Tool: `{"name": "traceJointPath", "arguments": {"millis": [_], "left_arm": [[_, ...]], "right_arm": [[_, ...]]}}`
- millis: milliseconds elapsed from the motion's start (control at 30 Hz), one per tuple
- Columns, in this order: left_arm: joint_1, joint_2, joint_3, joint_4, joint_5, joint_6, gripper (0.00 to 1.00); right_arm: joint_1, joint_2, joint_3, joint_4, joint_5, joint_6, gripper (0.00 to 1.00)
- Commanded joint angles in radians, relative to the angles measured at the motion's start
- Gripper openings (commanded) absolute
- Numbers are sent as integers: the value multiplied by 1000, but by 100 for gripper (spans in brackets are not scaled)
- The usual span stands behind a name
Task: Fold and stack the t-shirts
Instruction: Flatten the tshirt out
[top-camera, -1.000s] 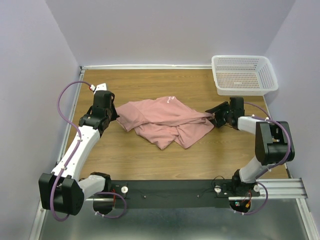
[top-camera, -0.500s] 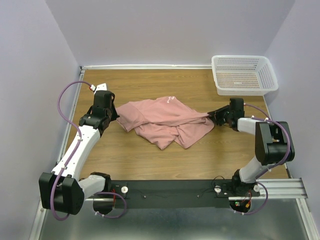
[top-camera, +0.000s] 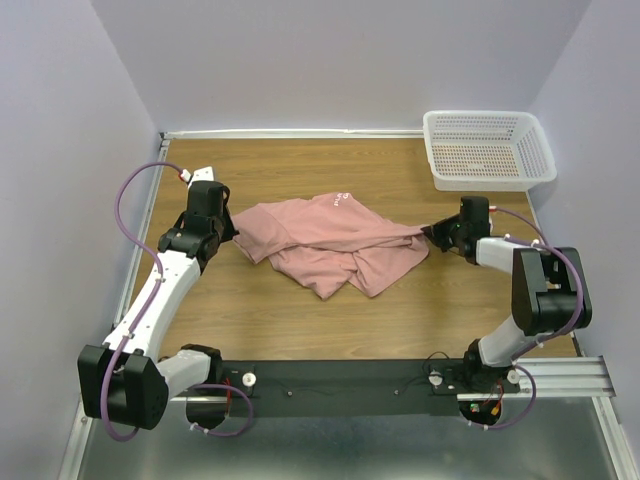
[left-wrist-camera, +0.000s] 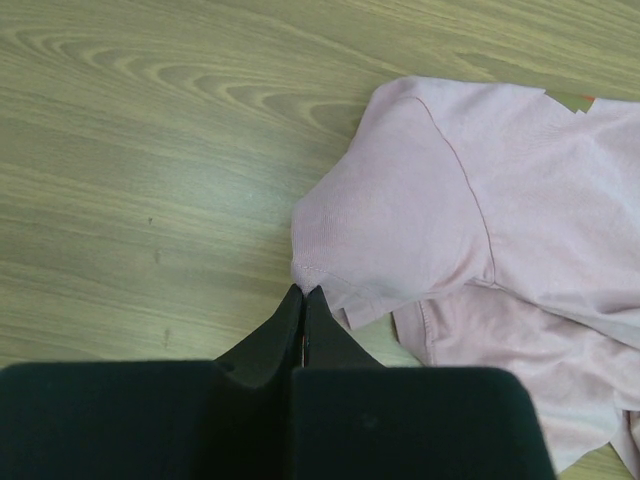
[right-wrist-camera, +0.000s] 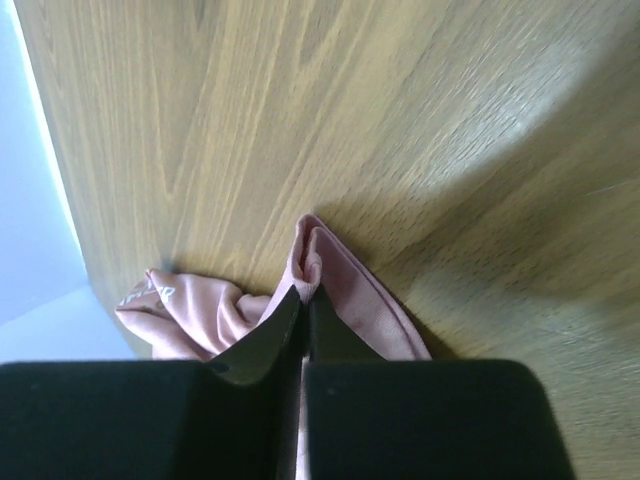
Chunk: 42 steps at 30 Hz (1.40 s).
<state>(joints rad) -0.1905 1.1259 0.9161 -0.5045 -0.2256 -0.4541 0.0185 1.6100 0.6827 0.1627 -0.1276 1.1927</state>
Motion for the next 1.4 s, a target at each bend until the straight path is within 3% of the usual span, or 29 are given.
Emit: {"name": "traceJointPath", "arguments": {"millis": [0,67,267,467,600,733,833,900,1033,1367], "left_arm": [[6,0,27,-11,-31,14,0],[6,-3,33,-19,-37,9,0],[11,-35,110,-37,-89,-9,0],[80,58,358,-26,-100,3,0],[137,218,700,-69,-112,-4,0],[166,348,1146,-83,-139,-20,0],[171,390,1403,-86,-191,12,0],[172,365,1435,-57,-213,34,0],[172,221,1287,70,-267,74,0],[151,-138,1192,69,-428,235,0]], "right_arm": [[-2,-30,-6,-18,82,-51,8],[-3,-39,0,-32,97,-77,1],[-2,-140,41,-72,111,-197,1],[-2,-182,360,-227,85,-450,1],[0,-139,633,-304,57,-567,0],[0,-98,930,-356,-13,-651,1],[-2,-94,1037,-374,-50,-688,1],[0,-102,1101,-377,-82,-709,0],[0,-203,1101,-381,-122,-754,1],[0,-594,899,-423,-127,-913,1]]}}
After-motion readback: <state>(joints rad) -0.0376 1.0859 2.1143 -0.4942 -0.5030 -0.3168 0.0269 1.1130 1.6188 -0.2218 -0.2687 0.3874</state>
